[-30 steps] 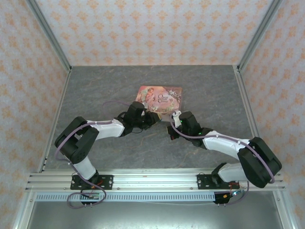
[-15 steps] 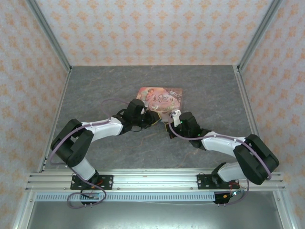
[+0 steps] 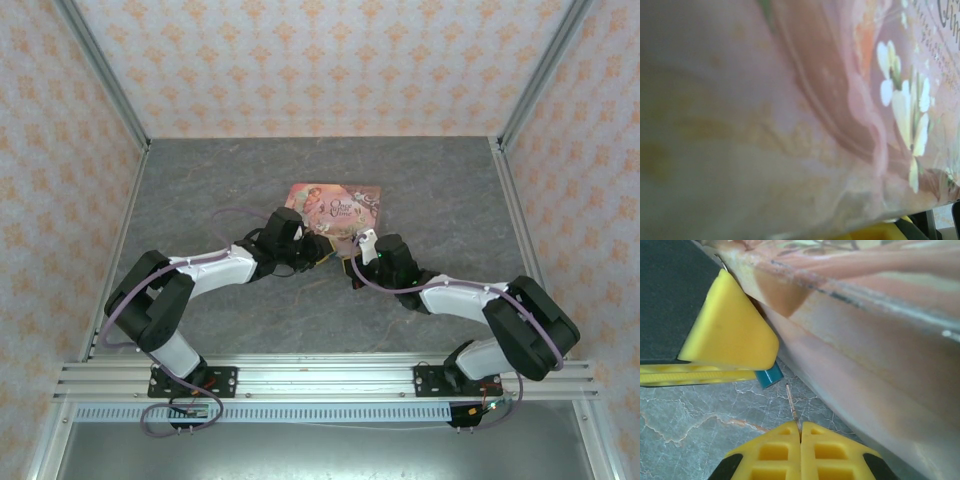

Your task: Unlock the padlock with the key

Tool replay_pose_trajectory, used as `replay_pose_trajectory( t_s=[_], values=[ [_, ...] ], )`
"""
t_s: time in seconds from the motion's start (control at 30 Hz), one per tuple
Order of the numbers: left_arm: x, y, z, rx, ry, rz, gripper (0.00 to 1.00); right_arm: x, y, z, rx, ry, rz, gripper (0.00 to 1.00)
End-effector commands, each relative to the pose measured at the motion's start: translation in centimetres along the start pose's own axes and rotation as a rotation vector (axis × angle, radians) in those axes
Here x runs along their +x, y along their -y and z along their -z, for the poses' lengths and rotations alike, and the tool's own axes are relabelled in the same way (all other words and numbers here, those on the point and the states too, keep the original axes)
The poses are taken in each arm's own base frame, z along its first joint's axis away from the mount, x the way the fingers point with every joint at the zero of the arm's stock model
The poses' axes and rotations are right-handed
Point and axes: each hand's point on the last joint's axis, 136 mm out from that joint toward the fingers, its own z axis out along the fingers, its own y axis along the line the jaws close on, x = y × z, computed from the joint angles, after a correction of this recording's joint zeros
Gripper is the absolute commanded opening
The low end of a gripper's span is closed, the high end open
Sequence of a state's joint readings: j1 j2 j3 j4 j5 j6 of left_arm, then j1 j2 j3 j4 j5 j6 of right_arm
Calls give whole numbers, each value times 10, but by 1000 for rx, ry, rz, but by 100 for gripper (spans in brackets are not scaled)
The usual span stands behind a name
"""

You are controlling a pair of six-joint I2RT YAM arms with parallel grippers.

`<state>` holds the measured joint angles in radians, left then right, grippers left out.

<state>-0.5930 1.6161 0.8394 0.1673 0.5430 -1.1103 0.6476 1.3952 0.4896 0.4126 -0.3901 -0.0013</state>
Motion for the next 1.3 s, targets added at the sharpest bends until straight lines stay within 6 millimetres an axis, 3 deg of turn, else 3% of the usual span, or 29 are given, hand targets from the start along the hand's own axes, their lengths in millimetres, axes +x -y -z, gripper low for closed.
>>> replay_pose_trajectory(
  t_s=[0.0, 0.5, 0.93, 1.27],
  values=[
    [-7, 37, 13, 105, 10, -1, 21, -1, -7, -3, -40, 6, -5, 0],
    [-8, 32, 10, 93, 12, 8, 21, -9, -11, 0, -53, 36, -18, 0],
    [-10, 25, 6, 80, 18, 21, 22, 1, -6, 5, -31, 22, -28, 0],
    [-9, 23, 4, 77, 10, 22, 22, -9, -11, 6, -51, 56, -35, 0]
  ],
)
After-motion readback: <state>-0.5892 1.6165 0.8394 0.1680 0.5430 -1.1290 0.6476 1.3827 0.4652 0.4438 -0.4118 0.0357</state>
